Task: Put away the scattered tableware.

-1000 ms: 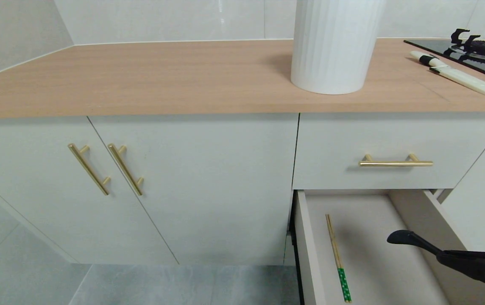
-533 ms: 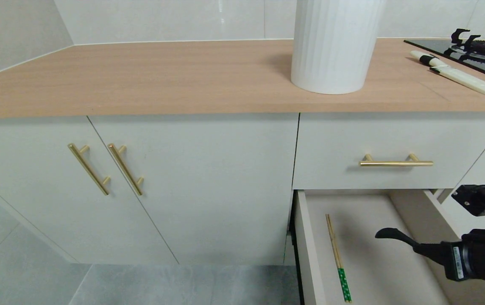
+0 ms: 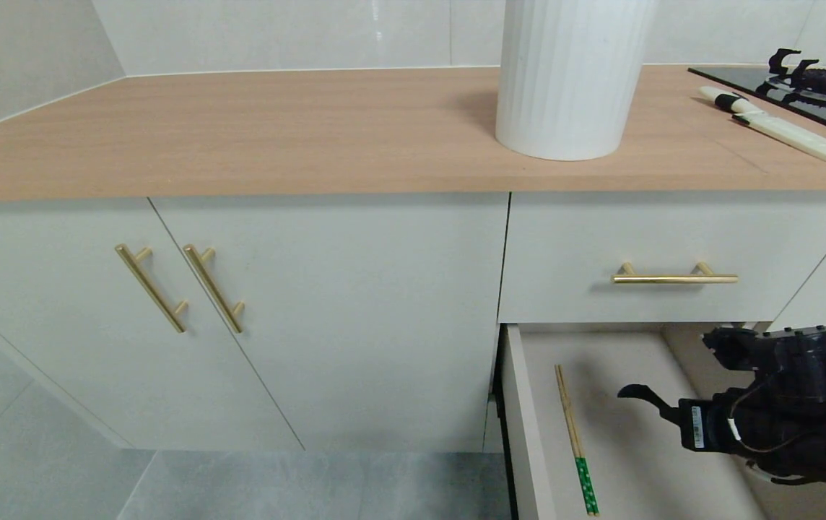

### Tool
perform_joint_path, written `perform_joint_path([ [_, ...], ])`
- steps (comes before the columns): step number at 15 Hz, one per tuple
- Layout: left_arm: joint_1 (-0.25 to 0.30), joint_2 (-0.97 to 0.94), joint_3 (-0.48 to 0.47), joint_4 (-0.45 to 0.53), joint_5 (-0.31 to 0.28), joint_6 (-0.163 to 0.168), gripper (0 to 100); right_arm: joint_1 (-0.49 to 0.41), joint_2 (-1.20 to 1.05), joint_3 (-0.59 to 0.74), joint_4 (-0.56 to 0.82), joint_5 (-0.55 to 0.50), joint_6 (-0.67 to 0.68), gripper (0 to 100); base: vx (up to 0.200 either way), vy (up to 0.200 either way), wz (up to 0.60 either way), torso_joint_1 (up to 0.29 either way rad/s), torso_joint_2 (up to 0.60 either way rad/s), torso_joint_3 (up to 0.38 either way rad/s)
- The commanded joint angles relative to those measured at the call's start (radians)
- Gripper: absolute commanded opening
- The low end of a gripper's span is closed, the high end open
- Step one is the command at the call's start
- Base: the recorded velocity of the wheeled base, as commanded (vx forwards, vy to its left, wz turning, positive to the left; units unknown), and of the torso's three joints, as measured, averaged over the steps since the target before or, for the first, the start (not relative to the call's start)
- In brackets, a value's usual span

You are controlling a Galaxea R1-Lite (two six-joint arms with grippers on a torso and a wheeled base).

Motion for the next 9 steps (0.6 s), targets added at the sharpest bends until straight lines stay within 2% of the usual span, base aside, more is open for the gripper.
perform_joint_path([
  [1,0.0,0.0,0.0,0.0,0.0,0.0,100,0.005,0.155,0.044,-0.105,-0.015,-0.001,0,0.0,0.0,0.0,0.0,0.0,0.0],
  [4,0.0,0.0,0.0,0.0,0.0,0.0,100,0.005,0.268,0.064,-0.261,-0.069,-0.001,0,0.0,0.0,0.0,0.0,0.0,0.0],
  [9,0.0,0.0,0.0,0.0,0.0,0.0,100,0.002,0.37,0.066,-0.376,-0.101,0.001,0,0.0,0.0,0.0,0.0,0.0,0.0],
])
